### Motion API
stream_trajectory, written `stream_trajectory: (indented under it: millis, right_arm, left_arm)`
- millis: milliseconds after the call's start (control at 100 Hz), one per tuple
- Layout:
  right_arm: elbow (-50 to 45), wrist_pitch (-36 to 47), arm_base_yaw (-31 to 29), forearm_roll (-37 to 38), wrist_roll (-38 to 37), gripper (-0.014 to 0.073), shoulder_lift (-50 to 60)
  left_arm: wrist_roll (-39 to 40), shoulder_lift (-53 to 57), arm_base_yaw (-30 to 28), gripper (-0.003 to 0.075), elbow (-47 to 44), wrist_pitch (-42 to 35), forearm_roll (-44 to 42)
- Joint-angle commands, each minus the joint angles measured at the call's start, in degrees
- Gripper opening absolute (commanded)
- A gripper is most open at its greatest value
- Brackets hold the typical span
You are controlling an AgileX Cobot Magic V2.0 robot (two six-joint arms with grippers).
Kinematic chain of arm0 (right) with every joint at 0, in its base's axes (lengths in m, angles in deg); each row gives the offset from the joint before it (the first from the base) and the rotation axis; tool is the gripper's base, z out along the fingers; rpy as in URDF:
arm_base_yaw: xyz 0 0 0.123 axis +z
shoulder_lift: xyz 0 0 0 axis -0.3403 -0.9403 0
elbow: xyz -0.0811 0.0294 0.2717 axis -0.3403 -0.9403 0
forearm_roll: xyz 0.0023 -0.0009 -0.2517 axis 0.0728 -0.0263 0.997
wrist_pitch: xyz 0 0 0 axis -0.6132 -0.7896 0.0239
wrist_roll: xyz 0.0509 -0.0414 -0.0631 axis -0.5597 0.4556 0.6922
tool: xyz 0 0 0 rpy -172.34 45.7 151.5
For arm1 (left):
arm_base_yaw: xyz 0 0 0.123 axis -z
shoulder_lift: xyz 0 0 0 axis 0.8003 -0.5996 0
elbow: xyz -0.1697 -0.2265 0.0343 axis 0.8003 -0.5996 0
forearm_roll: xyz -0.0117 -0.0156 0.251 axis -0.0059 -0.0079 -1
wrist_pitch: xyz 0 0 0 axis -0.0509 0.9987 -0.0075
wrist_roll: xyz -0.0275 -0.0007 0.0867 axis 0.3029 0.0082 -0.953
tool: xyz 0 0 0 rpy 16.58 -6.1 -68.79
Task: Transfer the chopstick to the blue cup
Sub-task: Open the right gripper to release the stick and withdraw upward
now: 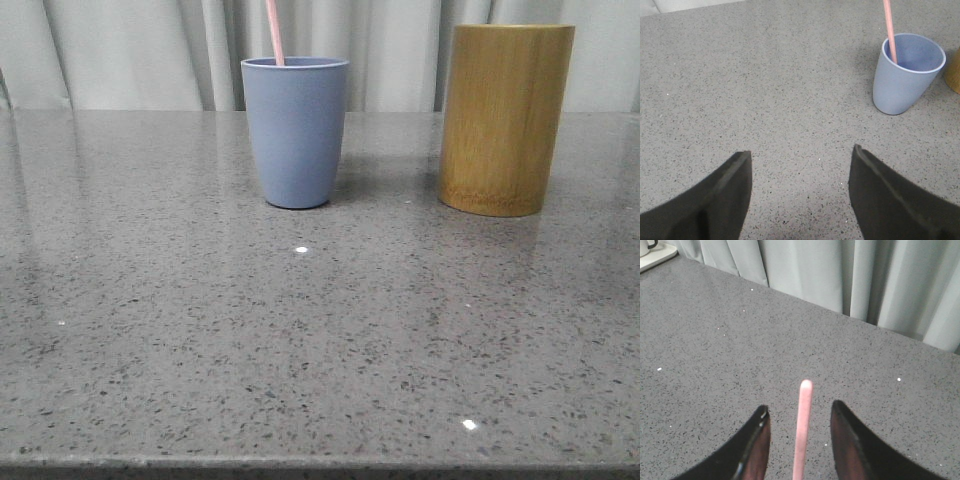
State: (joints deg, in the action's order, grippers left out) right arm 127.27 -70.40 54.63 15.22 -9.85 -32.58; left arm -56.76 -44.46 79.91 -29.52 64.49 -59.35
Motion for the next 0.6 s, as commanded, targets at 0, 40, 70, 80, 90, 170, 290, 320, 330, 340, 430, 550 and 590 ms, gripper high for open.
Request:
stream_trajectory:
  millis: [0, 40, 70, 80, 90, 170, 290, 320, 330, 340, 430, 550, 590]
  right_arm:
    - [1.4, 4.6, -0.2, 0.8, 0.5, 0.0317, 5.0]
    - [1.1, 4.6, -0.5, 1.2, 0.5, 0.0317, 5.9]
    - [0.6, 4.6, -0.6, 1.6, 0.5, 0.0317, 6.5]
    - [0.5, 4.6, -0.7, 1.7, 0.5, 0.0317, 6.9]
    - [0.3, 4.6, -0.8, 1.9, 0.5, 0.0317, 7.1]
    - [-1.1, 4.5, -1.8, 2.8, 0.5, 0.0317, 9.3]
    - [-5.2, 4.6, -3.4, 2.8, 0.5, 0.0317, 13.2]
    - [-6.3, 4.6, -3.8, 2.8, 0.5, 0.0317, 14.2]
    - [-6.9, 4.6, -4.0, 2.8, 0.5, 0.0317, 14.7]
    - [-7.2, 4.6, -4.2, 2.8, 0.5, 0.0317, 15.0]
    - [-11.5, 5.1, -6.0, 2.8, 0.5, 0.0316, 18.7]
    - [-17.1, 5.5, -9.1, 2.8, 0.5, 0.0315, 23.7]
    - [-19.1, 5.6, -10.3, 2.8, 0.5, 0.0314, 25.5]
  left_arm:
    - [0.6, 0.3, 0.4, 0.0421, 1.5, -4.8, -0.7]
    - [0.6, 0.4, 0.4, 0.0421, 1.5, -5.0, -0.8]
    - [0.7, 0.4, 0.4, 0.0421, 1.4, -5.3, -0.8]
    - [0.7, 0.4, 0.4, 0.0421, 1.4, -5.4, -0.9]
    - [0.7, 0.4, 0.4, 0.0421, 1.4, -5.4, -0.9]
    - [0.7, 0.4, 0.4, 0.0421, 1.4, -5.5, -1.0]
    - [2.7, 0.4, 0.4, 0.0421, 1.4, -5.6, -2.2]
    - [3.4, 0.4, 0.4, 0.0421, 1.4, -5.6, -2.8]
    - [3.5, 0.4, 0.4, 0.0421, 1.4, -5.8, -2.9]
    - [3.6, 0.4, 0.4, 0.0421, 1.4, -5.8, -3.2]
    - [3.7, 0.4, 0.4, 0.0421, 1.4, -6.2, -4.1]
    - [3.7, 0.4, 0.4, 0.0421, 1.4, -6.5, -5.0]
    - [3.7, 0.4, 0.4, 0.0421, 1.4, -6.9, -5.0]
